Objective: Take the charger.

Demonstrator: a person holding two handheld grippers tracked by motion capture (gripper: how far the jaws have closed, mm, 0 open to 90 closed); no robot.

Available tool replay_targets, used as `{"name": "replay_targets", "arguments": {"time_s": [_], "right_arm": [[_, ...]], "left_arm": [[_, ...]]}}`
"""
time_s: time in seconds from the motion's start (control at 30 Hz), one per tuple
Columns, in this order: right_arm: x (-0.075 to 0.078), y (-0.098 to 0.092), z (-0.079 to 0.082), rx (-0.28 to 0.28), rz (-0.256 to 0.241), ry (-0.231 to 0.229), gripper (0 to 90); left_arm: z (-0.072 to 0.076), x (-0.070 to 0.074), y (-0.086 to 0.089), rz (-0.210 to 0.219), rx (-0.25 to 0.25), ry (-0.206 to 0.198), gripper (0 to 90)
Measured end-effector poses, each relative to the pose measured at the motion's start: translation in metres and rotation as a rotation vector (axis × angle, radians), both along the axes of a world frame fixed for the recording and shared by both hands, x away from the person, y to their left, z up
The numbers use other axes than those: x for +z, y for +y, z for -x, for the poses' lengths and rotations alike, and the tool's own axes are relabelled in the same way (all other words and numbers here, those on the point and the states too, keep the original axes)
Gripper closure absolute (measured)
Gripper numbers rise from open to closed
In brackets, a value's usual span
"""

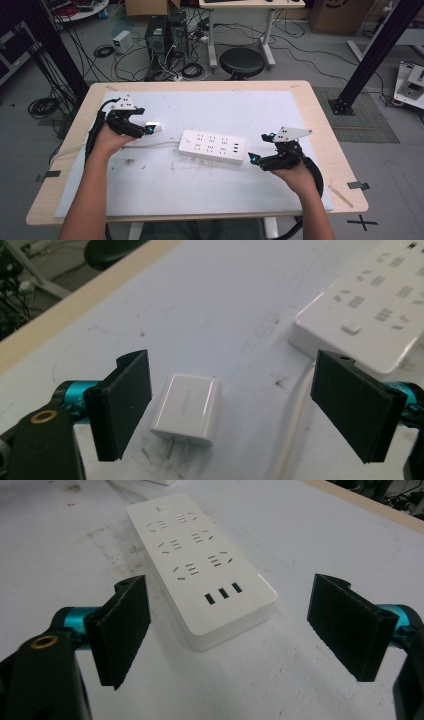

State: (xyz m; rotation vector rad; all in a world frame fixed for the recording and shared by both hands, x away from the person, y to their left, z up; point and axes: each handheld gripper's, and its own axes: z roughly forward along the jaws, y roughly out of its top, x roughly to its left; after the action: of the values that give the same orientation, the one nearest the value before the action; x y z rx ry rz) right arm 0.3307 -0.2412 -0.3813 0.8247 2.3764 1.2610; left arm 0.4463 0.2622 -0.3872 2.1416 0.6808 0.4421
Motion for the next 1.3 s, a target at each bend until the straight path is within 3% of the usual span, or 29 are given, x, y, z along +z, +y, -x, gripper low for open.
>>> {"name": "replay_targets", "arguments": {"time_s": [0.13, 0.17, 0.5, 0.97, 1.03, 1.3], "right_arm": [[-0.002, -0.001, 0.000, -0.002, -0.001, 0.003, 17.8], [-0.003, -0.001, 0.001, -0.011, -0.004, 0.006, 17.8], [-0.007, 0.000, 0.000, -0.017, 0.003, 0.013, 17.8], [-0.009, -0.002, 0.001, -0.017, 0.005, 0.017, 17.8], [-0.009, -0.001, 0.001, -0.015, 0.006, 0.018, 17.8], [-0.010, -0.001, 0.001, -0.017, 0.002, 0.016, 17.8]], "left_arm": [[-0.017, -0.013, 0.001, -0.003, 0.000, 0.031, 16.6], [-0.025, -0.021, 0.003, 0.007, 0.020, 0.037, 16.6], [-0.038, -0.049, 0.002, -0.029, 0.016, 0.103, 16.6], [-0.040, -0.056, -0.002, -0.051, 0.004, 0.100, 27.3], [-0.041, -0.057, -0.001, -0.062, -0.001, 0.105, 33.6], [-0.040, -0.058, -0.002, -0.068, -0.007, 0.113, 36.8]]}}
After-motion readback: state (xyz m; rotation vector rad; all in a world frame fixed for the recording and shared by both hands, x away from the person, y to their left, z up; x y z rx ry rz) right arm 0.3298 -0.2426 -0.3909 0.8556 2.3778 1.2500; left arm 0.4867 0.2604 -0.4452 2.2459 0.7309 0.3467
